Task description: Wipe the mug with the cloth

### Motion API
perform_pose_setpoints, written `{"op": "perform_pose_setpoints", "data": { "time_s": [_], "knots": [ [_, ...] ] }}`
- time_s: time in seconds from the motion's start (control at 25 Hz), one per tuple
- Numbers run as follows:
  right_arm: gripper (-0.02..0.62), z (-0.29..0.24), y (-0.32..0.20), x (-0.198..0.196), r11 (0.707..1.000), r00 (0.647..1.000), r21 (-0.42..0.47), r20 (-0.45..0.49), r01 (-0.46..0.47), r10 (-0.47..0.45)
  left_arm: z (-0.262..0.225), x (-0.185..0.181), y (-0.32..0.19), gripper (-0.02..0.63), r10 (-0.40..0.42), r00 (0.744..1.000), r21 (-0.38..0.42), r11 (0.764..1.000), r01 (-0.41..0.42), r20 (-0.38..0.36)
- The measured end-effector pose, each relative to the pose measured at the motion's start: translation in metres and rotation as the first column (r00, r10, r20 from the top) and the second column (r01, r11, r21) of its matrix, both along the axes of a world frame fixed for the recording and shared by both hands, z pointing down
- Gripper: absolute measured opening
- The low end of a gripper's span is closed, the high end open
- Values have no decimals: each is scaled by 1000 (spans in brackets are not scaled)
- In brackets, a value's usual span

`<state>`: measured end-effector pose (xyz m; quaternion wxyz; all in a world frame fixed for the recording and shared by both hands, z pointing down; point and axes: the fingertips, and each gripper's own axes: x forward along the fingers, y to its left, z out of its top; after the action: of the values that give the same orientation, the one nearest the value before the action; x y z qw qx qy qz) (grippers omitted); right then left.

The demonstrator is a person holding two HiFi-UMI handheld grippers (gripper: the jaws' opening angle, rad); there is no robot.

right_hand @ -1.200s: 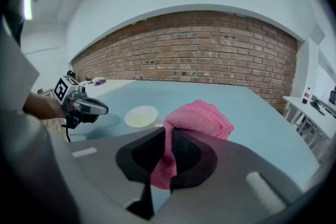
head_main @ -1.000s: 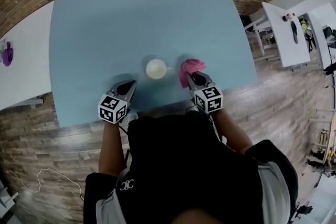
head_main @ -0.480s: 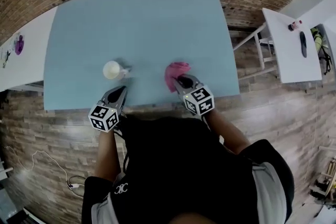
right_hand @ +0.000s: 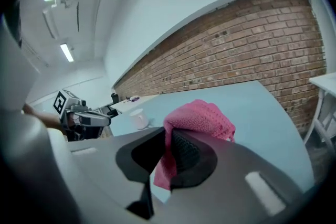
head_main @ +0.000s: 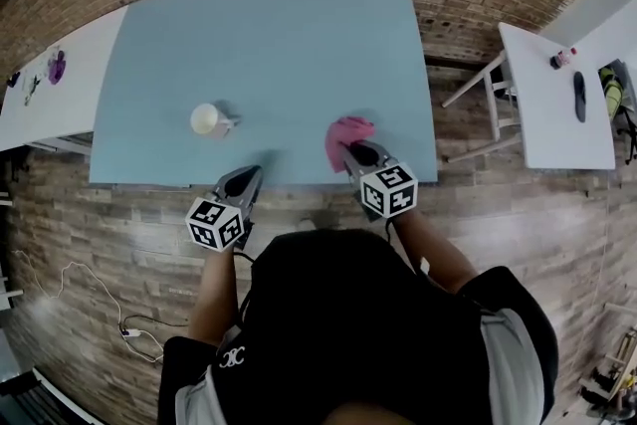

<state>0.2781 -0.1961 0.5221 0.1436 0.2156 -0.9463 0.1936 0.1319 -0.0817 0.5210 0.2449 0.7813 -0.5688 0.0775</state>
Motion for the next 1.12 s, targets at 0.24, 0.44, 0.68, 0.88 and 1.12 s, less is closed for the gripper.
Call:
{"op": "perform_pose_setpoints", "data": {
  "time_s": [0.24, 0.44, 0.68, 0.88, 1.12],
  "knots": [
    [35, -11, 11, 6, 997, 998, 58, -44, 42, -40, -8, -8, -8, 5, -21, 1000, 13, 1000, 21, 21],
    [35, -9, 15, 10, 998, 998, 54, -55, 7, -4, -11, -6, -2, 5, -25, 1000, 17, 1000, 25, -4],
    [35, -1, 17, 27, 998, 995, 57, -102, -15, 21, -9, -2, -3, 5, -42, 999, 4, 999, 42, -29],
    [35, 3, 24, 33, 998, 992, 54, -125, -15, 21, -13, -2, -4, 5, -39, 999, 20, 999, 39, 2],
    [35, 2, 27, 44, 999, 992, 43, -121, -33, 38, -17, 11, 0, 5, -25, 1000, 38, 999, 24, 16]
  ]
}}
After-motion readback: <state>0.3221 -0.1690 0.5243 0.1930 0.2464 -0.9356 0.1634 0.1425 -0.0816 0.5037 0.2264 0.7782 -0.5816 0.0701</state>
